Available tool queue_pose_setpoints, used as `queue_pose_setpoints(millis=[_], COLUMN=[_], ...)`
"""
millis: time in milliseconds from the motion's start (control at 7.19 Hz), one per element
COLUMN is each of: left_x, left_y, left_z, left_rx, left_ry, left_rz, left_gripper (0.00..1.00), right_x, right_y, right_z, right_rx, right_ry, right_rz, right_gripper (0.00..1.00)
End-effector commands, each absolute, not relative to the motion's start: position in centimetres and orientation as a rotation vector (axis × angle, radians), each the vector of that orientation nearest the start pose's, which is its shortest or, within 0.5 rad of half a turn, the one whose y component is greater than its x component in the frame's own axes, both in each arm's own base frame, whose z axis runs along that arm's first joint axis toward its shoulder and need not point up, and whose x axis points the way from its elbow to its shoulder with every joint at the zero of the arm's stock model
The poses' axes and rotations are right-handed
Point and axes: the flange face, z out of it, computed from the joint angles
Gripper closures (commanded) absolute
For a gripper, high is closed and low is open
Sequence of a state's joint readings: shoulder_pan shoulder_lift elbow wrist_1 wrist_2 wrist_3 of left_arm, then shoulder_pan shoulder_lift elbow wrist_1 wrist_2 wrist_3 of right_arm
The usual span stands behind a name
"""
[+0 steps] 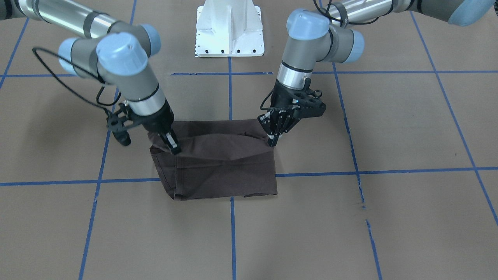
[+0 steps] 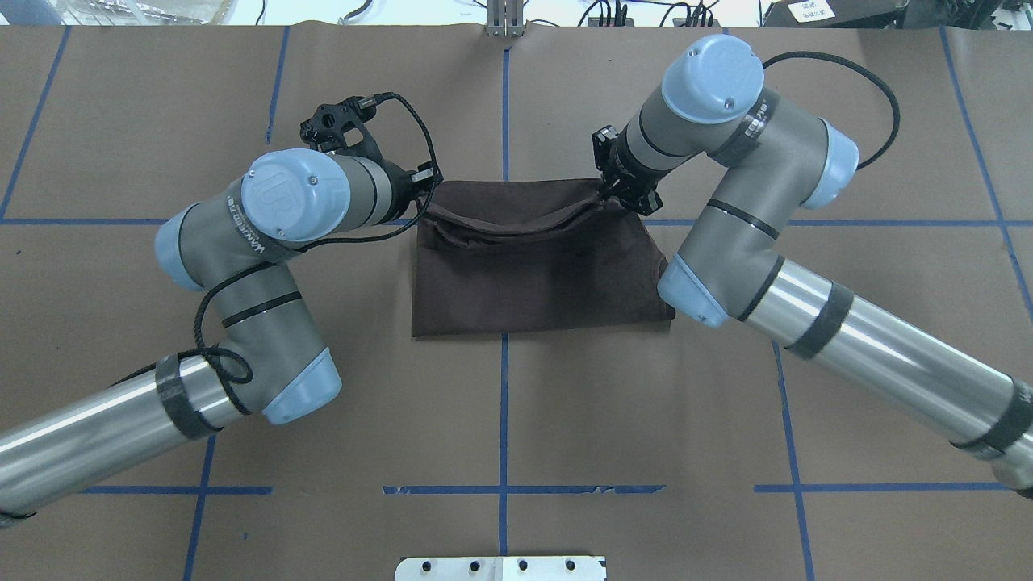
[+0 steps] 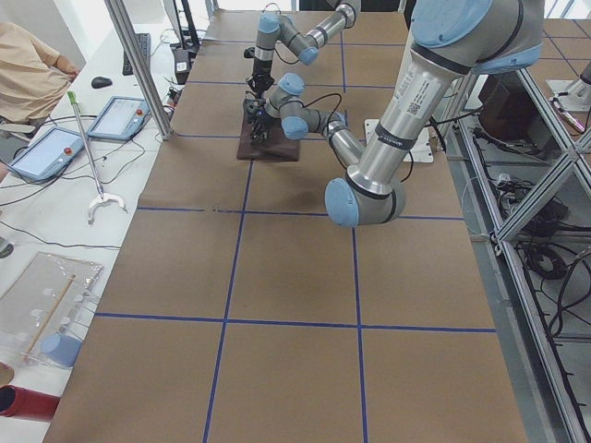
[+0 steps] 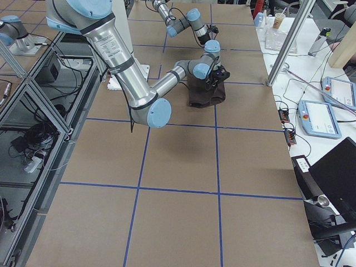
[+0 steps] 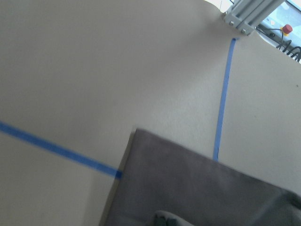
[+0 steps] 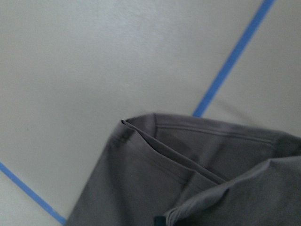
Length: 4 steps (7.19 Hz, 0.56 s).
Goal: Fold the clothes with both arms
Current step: 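Release the fold and raise both grippers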
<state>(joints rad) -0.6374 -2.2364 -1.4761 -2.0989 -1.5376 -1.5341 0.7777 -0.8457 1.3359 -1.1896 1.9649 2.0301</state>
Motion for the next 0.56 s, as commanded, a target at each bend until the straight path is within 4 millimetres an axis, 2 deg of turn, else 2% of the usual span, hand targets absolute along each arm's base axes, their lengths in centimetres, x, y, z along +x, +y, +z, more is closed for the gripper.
queue_pose_setpoints(millis=[0, 139, 278, 417], left_x=[46.6, 46.3, 45.3, 44.6], left_y=[-62.6, -62.4, -61.3, -59.7], left_z=[25.5, 25.4, 25.5, 25.8], left_rx=[0.522, 0.523, 0.523, 0.501], left_ry=[1.015, 1.024, 1.042, 1.072], left_rz=[-0.563, -0.56, -0.552, -0.535], left_gripper=[0.0, 0.0, 0.0, 0.0], right_x=[-43.9, -42.9, -42.2, -41.6], right_y=[-70.3, -70.7, -70.2, -68.9], right_z=[29.7, 29.2, 29.0, 29.5], right_rx=[-0.153, -0.147, -0.141, -0.137], right_ry=[-0.957, -0.969, -0.985, -1.0], right_rz=[0.832, 0.827, 0.82, 0.812], right_gripper=[0.0, 0.0, 0.0, 0.0])
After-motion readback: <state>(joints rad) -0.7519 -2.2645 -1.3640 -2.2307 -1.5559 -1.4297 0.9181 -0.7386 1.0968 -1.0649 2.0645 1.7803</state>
